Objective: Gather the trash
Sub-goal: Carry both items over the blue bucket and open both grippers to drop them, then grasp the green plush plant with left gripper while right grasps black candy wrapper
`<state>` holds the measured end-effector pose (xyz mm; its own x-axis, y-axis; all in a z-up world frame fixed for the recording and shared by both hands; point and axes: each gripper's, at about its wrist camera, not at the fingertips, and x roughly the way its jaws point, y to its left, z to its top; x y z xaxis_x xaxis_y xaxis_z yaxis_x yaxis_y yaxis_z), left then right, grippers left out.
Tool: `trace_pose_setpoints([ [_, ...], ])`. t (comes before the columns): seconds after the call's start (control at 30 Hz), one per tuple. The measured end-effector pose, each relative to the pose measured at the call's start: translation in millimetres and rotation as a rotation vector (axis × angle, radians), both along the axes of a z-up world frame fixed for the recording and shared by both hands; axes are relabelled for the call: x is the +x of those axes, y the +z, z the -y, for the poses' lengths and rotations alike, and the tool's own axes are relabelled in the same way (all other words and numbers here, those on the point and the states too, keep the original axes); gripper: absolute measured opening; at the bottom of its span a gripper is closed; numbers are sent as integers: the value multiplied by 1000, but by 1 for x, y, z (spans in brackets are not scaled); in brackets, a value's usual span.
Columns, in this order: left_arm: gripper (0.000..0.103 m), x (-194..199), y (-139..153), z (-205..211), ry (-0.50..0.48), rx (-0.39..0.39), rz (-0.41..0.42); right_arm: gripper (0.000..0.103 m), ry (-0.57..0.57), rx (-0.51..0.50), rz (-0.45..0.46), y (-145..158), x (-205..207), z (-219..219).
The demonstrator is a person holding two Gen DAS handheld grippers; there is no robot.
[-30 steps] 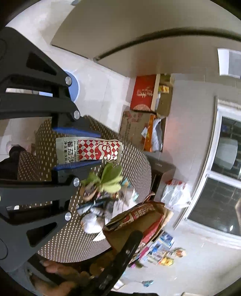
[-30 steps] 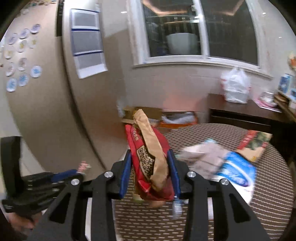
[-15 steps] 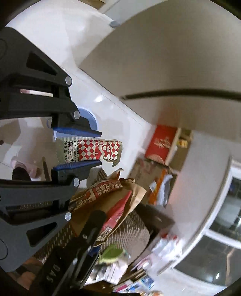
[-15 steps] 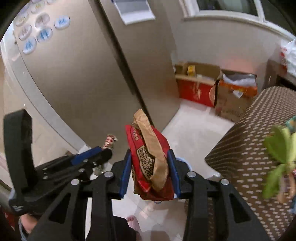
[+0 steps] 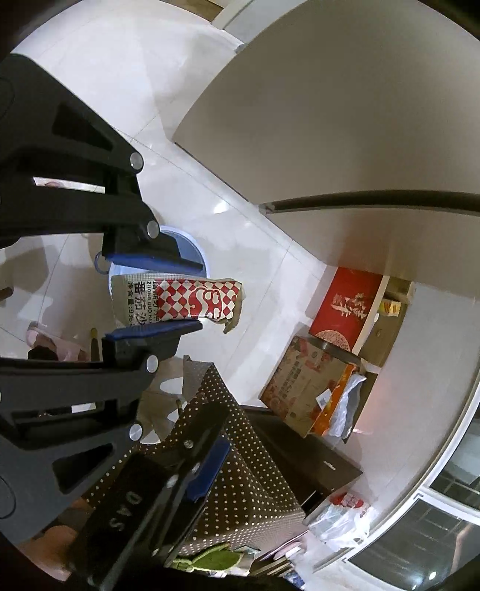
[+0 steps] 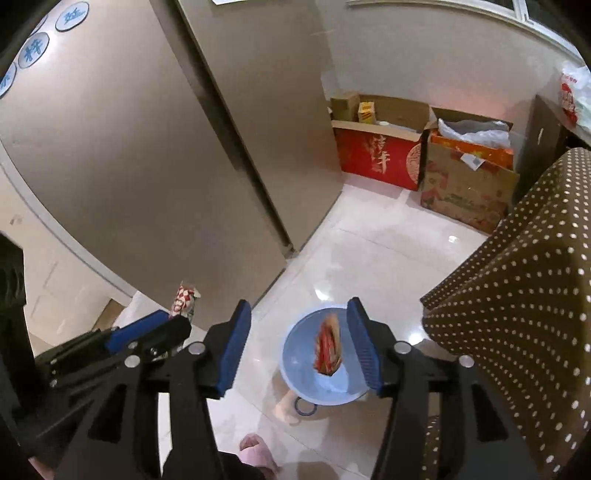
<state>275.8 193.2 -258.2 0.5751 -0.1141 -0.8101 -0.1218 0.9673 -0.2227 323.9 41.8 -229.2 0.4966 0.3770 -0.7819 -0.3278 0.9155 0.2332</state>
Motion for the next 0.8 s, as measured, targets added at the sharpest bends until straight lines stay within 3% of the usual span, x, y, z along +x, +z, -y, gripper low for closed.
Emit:
trace_pose_setpoints([
  [0.2, 25, 11, 1, 13, -30, 0, -4, 62, -48, -29, 101, 19, -14, 15],
  [0.43, 27, 28, 10, 27, -29, 26, 1, 66, -104, 14, 204, 54, -27, 45],
  [0.5, 46, 33, 18, 26, 14, 35, 3, 67, -122, 18, 226, 62, -30, 54],
  [0.53, 73, 33, 23, 26, 37, 31, 12, 68, -130, 14, 233, 65, -32, 58],
  [0.8, 76, 7, 64, 48, 18, 22, 94, 68, -188, 31, 240, 79, -42, 97],
])
